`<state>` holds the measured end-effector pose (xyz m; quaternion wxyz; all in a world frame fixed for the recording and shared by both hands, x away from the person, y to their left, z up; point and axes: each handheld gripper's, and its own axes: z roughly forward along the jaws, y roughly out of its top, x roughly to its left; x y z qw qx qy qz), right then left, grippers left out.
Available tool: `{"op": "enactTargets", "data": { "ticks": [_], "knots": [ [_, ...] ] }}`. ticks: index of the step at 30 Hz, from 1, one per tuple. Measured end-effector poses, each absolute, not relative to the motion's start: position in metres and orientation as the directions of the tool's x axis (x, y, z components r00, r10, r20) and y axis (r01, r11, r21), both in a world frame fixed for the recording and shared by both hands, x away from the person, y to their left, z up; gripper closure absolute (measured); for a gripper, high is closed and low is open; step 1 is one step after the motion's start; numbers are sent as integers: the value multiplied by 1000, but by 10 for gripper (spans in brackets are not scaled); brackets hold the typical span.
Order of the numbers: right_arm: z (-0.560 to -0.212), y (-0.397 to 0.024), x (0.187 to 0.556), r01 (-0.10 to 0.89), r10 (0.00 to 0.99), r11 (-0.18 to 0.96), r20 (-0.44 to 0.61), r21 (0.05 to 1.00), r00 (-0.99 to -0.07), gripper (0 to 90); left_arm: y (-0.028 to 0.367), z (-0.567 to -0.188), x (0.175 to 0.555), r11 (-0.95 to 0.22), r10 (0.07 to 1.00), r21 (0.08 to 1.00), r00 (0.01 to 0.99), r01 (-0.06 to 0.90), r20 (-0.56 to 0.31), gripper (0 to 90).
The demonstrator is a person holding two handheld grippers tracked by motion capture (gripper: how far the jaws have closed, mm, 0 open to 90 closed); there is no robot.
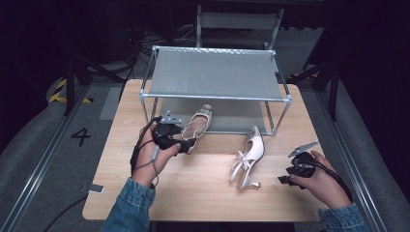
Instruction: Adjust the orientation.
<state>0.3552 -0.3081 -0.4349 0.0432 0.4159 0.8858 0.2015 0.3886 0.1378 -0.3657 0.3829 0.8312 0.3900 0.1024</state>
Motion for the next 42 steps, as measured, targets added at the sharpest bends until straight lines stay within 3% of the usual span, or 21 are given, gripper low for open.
{"op": "enactTargets", "data": {
  "ticks": [7,14,20,29,33,36,42],
  "knots": [
    [-434,-307,357,715,752,576,85,395,-653,458,156,-384,384,-481,710,643,695,595,-112,290],
    [-434,-307,357,721,756,571,91,393,-648,458,151,-410,392,-542,701,589,709,599,-77,341],
    [-435,-307,356,717,752,578,87,390,-653,458,141,-428,400,-569,677,580,733,583,-73,450],
    [-436,-308,354,720,754,577,87,386,-651,457,131,-450,411,-547,666,636,744,544,-64,550],
    [-437,-309,353,721,755,576,86,384,-650,456,129,-450,411,-526,685,632,724,568,-81,627],
    [-435,-311,352,724,760,570,84,388,-644,456,126,-447,412,-452,705,684,699,572,-119,740],
    [-434,-311,351,723,760,568,85,393,-644,455,118,-443,414,-396,737,690,658,606,-155,767]
  ]
}}
